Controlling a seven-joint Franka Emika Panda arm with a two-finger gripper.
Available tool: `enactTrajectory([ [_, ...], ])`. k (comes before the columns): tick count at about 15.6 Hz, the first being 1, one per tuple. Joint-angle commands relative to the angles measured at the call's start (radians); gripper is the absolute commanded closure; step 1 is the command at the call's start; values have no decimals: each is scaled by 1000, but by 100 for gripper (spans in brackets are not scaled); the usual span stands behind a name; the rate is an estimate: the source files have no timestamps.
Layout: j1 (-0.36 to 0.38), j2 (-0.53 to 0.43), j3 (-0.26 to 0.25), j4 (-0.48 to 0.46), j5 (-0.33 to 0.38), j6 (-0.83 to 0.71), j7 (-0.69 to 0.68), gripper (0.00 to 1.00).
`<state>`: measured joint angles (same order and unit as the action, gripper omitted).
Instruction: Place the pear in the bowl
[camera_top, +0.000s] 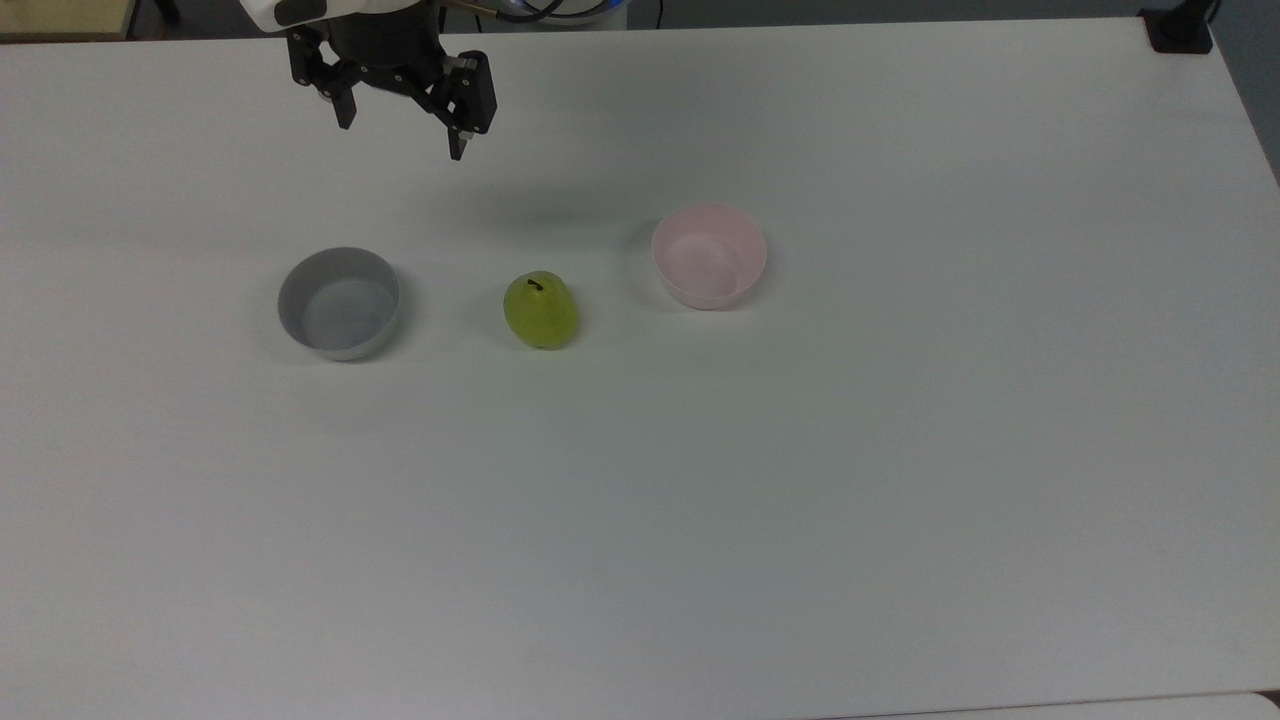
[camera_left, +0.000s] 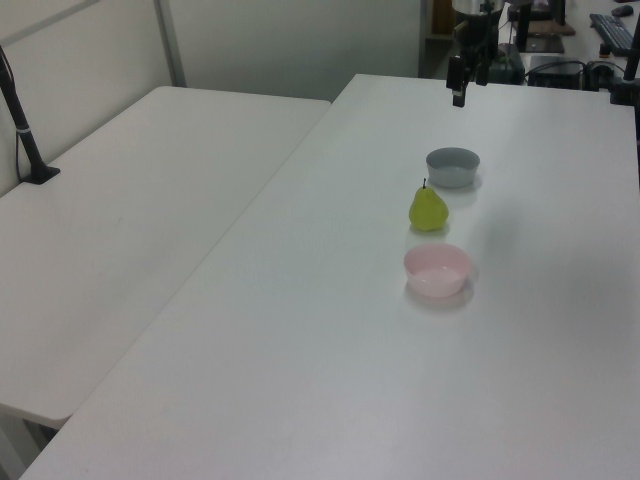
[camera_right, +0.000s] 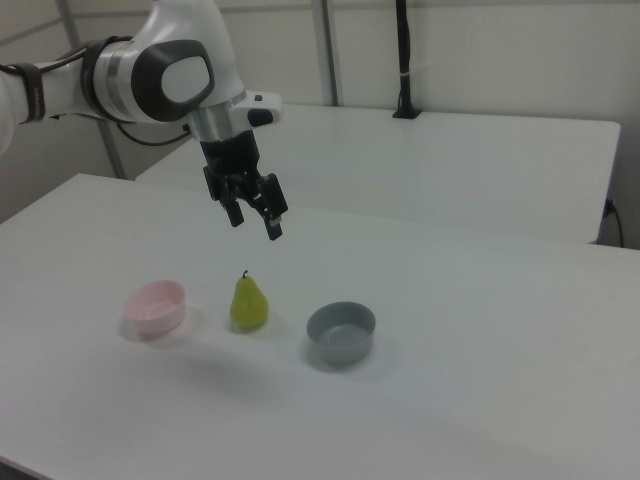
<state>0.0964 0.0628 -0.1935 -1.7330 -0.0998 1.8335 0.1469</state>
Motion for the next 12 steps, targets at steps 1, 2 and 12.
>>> enactTrajectory([
  [1,5,-46,-26,-17,20,-40,-16,0],
  [2,5,-46,-26,-17,20,-40,-16,0],
  [12,6,-37,-33,19,22,-36,-75,0],
])
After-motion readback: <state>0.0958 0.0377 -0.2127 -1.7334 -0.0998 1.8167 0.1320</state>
